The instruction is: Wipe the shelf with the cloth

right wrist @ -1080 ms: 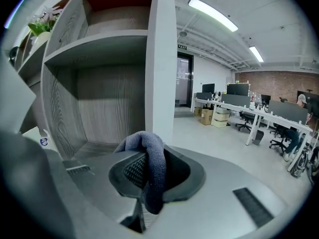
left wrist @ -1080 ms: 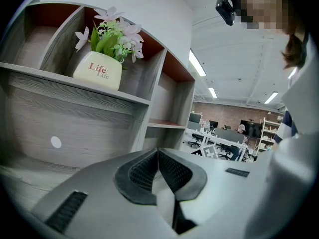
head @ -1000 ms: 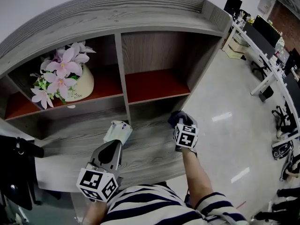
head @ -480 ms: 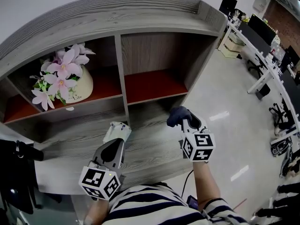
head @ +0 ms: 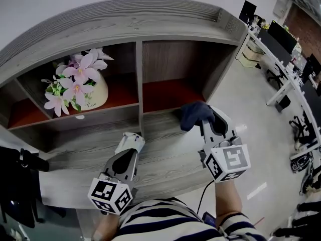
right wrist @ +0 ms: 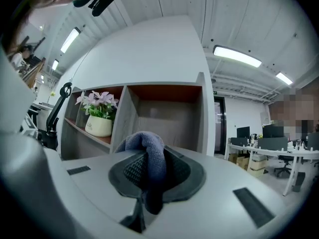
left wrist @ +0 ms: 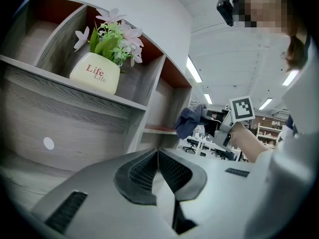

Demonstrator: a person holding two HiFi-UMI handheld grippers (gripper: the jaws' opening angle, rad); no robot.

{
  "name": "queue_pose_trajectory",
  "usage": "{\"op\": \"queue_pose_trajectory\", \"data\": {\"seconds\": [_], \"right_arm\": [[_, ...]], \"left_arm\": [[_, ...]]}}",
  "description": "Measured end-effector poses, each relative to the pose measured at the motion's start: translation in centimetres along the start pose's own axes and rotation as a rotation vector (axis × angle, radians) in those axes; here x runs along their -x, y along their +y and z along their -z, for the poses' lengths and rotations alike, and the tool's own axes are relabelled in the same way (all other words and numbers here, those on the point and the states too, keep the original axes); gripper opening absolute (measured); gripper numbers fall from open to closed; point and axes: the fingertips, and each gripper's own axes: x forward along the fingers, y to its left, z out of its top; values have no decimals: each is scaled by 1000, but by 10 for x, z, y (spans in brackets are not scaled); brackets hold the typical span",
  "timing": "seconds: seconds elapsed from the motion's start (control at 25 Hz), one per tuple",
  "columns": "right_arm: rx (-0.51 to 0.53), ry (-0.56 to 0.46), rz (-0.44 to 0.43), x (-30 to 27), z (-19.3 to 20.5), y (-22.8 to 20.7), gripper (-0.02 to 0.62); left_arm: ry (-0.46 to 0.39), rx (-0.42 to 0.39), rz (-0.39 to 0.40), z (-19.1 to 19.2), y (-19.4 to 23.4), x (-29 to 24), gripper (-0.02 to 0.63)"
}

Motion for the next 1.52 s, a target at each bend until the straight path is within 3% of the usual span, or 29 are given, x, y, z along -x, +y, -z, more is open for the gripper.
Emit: {"op": "queue_pose_trajectory", "data": {"seconds": [0.56,0.8,1.04,1.24,1.52], "right_arm": [[27,-190,-134,-58,-58,48,54],[26,-168,-154,-93,-39,64,54],[26,-29,-156,-126,11,70,55],[172,81,-211,-134,36,89,54],[468,164,-245,-134,64,114,55]], "left_arm": [[-30,19,-77,-4,17,21,21],[-34,30,-123,-2,27,31,21],[-30,37,-149,1,33,37,21],[-25,40,-150,2,34,35,21],[-16,48,-115,4,27,25,21]]}}
